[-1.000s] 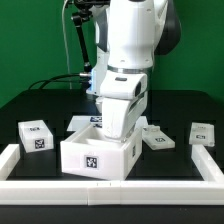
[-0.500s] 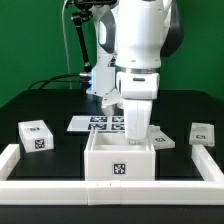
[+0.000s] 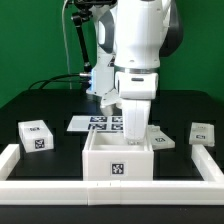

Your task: Assemble cabinet

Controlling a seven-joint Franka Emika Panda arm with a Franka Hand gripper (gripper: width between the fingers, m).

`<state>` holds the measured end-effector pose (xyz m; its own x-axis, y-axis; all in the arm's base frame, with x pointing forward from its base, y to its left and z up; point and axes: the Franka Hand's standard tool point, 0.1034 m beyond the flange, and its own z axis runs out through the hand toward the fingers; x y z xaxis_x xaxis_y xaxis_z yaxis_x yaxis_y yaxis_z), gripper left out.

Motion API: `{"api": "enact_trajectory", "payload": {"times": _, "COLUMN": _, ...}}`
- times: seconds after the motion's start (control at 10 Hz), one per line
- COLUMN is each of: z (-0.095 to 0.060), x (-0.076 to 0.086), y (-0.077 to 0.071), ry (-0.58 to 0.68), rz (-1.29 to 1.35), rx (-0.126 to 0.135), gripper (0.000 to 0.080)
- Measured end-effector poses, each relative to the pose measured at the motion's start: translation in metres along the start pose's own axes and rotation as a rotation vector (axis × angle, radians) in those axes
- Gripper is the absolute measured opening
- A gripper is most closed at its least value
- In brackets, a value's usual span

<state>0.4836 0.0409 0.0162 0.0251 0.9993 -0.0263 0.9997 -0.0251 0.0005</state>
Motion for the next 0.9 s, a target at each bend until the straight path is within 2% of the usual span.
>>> {"api": "enact_trajectory", "payload": {"times": 0.2, "z": -0.001, "x": 0.027, "y": 0.01, "ry": 0.009, "rz": -0.033, "rx": -0.009, "gripper": 0.0035}}
{"api": "enact_trajectory", "payload": {"times": 0.4, "z": -0.002, "x": 0.041, "y": 0.017, "ry": 0.014, "rz": -0.047, "rx": -0.015, "gripper": 0.0035}}
{"api": "enact_trajectory", "payload": {"times": 0.6, "z": -0.003, "x": 0.063, "y": 0.024, "ry": 0.02, "rz": -0.043, "rx": -0.019, "gripper": 0.0035}}
{"api": "enact_trajectory", "payload": {"times": 0.8, "z": -0.003, "x": 0.076, "y": 0.03, "ry": 0.013, "rz": -0.017, "rx": -0.009, "gripper": 0.0035}}
{"api": "enact_trajectory", "payload": {"times": 0.9, "z": -0.003, "x": 0.075, "y": 0.033, "ry": 0.002, "rz": 0.002, "rx": 0.006, "gripper": 0.0035}}
